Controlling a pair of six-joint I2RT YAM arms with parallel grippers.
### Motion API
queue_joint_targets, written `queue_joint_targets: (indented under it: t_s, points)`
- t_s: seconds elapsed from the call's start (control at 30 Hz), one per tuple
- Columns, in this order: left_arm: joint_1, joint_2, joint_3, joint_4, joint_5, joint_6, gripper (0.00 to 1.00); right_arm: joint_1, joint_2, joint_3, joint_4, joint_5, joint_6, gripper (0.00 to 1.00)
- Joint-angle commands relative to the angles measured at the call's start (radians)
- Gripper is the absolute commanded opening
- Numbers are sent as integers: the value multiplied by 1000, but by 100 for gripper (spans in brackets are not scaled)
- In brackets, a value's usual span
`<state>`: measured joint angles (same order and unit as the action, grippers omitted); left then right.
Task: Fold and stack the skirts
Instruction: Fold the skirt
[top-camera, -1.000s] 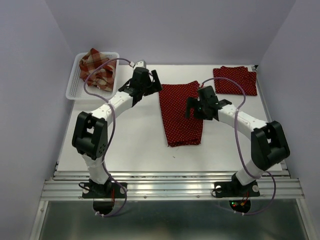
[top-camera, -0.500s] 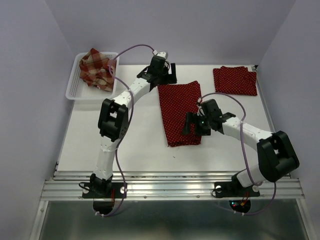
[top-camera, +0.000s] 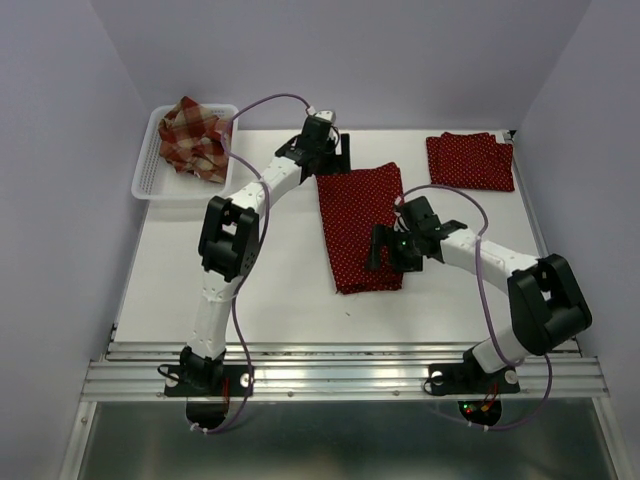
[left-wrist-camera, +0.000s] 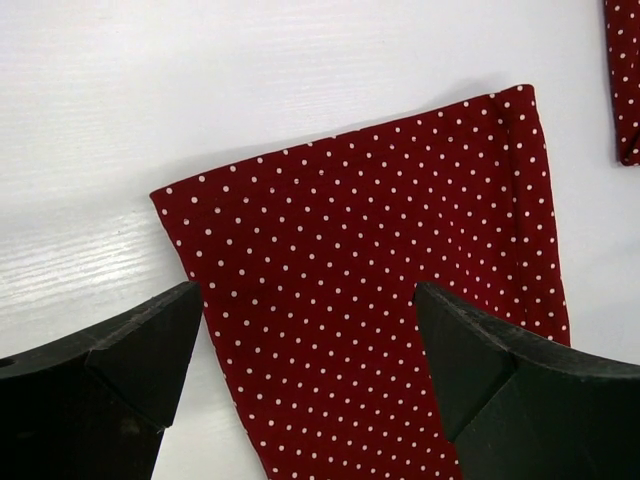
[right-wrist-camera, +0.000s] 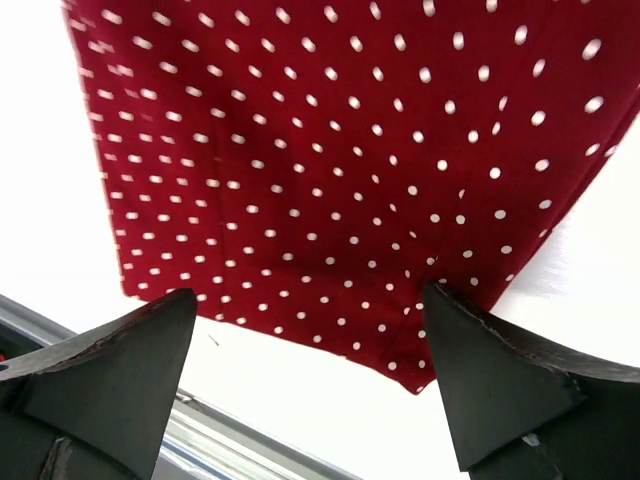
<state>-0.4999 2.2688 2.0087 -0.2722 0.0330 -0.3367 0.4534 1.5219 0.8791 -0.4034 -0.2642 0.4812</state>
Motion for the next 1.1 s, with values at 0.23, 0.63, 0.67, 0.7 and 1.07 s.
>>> queue_joint_targets:
  t_s: [0.23, 0.63, 0.67, 0.7, 1.07]
  points:
    - [6, 107, 210, -5, 160, 126, 99, 8, -288, -11, -26, -121, 25, 100]
    - [73, 242, 286, 25, 168, 68, 99, 8, -370, -2, -91, -10, 42, 100]
    - [80, 247, 288, 24, 169, 64, 99, 8, -370, -5, -91, -6, 43, 100]
    - [87, 256, 288, 21, 177, 62, 99, 8, -368, -5, -91, 2, 42, 100]
    - [112, 181, 75, 53, 226, 47, 99, 8, -365, -12, -97, 45, 23, 100]
